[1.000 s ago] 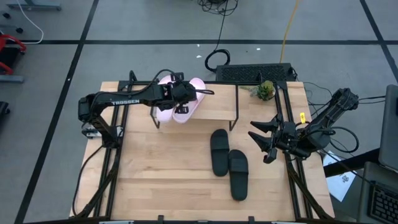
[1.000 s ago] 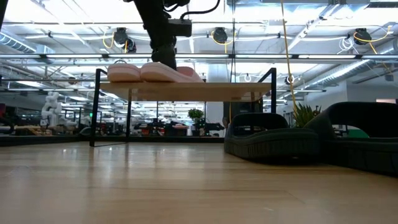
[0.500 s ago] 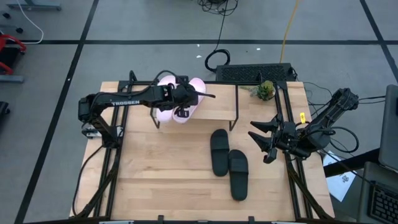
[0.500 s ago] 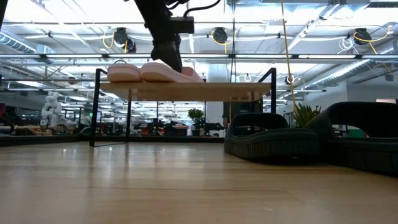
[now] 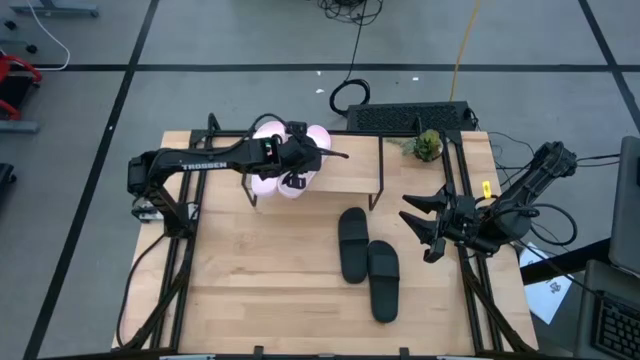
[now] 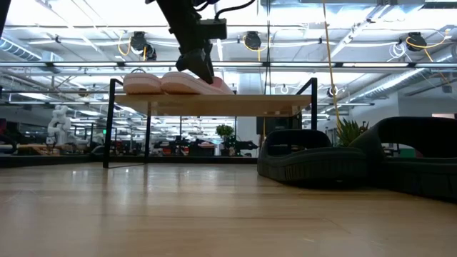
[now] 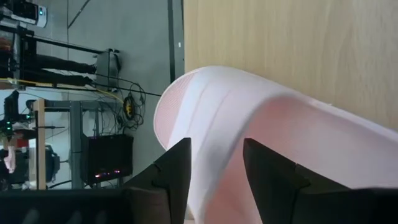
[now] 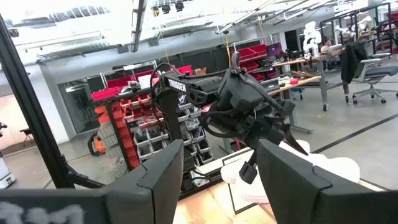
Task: Pick and place slides into the shelf
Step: Put the pink slides on the shelf
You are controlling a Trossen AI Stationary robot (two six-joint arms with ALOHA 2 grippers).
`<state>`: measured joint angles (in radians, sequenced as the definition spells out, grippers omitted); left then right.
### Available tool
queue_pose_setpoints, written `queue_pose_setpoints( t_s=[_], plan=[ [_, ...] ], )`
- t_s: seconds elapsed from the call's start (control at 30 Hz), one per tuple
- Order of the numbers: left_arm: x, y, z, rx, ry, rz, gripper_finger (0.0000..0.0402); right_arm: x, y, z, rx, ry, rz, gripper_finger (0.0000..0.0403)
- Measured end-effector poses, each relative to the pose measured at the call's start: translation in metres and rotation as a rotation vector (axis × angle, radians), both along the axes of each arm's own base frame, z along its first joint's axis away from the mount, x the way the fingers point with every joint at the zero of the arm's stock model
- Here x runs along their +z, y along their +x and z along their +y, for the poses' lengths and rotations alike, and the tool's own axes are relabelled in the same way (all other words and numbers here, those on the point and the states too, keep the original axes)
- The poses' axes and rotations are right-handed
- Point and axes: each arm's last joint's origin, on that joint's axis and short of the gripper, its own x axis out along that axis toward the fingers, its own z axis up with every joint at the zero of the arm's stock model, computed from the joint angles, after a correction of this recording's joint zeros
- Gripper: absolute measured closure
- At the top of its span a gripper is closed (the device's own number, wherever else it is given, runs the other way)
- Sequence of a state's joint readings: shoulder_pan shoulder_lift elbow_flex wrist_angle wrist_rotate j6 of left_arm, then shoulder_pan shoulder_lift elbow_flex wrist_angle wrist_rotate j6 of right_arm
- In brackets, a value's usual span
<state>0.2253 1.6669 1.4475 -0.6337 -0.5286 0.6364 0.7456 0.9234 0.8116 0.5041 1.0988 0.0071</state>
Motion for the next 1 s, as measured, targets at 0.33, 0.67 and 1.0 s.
queue_pose_setpoints(
  t_s=[0.33,0.67,1.0],
  plan=[
    [-0.003,-0.001,0.014,0.031,-0.012,-0.003,0.0284,0.0,0.0,0.0,0.001,0.006,-0.003,0.0209],
    [-0.003,-0.003,0.022,0.038,-0.073,-0.038,0.0392,0.0,0.0,0.0,0.001,0.007,-0.003,0.0209],
    [-0.003,-0.005,0.012,0.188,0.046,-0.012,0.0398,0.0,0.0,0.0,0.001,0.007,-0.003,0.0209]
  ],
)
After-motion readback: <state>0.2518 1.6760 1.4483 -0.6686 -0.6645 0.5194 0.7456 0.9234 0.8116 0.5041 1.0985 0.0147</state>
